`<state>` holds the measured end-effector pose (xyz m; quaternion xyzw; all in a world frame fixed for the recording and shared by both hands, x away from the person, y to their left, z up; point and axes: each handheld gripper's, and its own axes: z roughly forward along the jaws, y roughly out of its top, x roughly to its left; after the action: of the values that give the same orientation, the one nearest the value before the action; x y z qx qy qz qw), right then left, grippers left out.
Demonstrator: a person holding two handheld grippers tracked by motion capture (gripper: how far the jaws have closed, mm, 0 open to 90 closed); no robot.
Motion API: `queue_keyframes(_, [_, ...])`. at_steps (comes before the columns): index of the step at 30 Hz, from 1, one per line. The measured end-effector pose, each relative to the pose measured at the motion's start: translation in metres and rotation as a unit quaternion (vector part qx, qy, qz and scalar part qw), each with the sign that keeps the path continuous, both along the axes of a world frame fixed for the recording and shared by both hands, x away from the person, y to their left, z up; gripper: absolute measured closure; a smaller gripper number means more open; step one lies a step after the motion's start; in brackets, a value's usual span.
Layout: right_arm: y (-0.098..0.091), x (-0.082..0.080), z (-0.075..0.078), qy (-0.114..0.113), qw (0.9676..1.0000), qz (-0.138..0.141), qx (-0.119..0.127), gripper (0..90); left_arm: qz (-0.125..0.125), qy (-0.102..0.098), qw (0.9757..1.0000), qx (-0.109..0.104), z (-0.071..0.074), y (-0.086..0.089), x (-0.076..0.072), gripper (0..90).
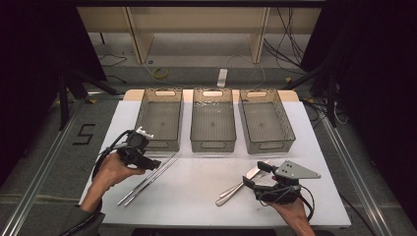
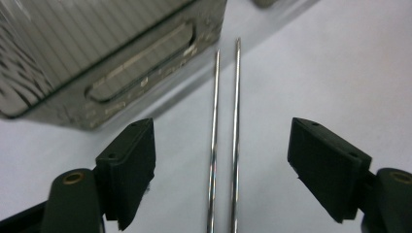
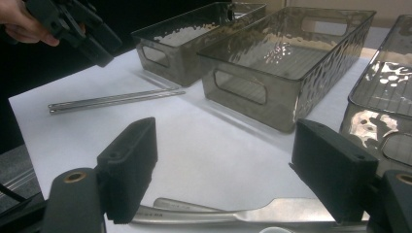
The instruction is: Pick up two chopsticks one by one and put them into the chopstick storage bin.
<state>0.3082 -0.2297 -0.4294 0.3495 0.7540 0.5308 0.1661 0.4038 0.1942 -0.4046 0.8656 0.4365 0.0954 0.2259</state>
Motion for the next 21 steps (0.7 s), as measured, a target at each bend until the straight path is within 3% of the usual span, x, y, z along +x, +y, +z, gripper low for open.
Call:
queue_keyframes(2, [0.001,0.000,0.000,0.000,1.0000,0.002,-0.002,25.6,0.009,0.020,0.9997,0.007,-0.007,0.006,0.001,26.2])
queue_keyframes(12, [0.002,-0.001,0.000,0.003,0.9999,0.006,-0.008,25.7,0.009,0.058,0.9981,0.021,-0.023,0.023,0.000,38.1])
queue_keyframes(21, [0.002,-0.001,0.000,0.003,0.9999,0.007,-0.009,25.7,-0.001,0.072,0.9967,0.038,-0.031,0.021,-0.003,48.8])
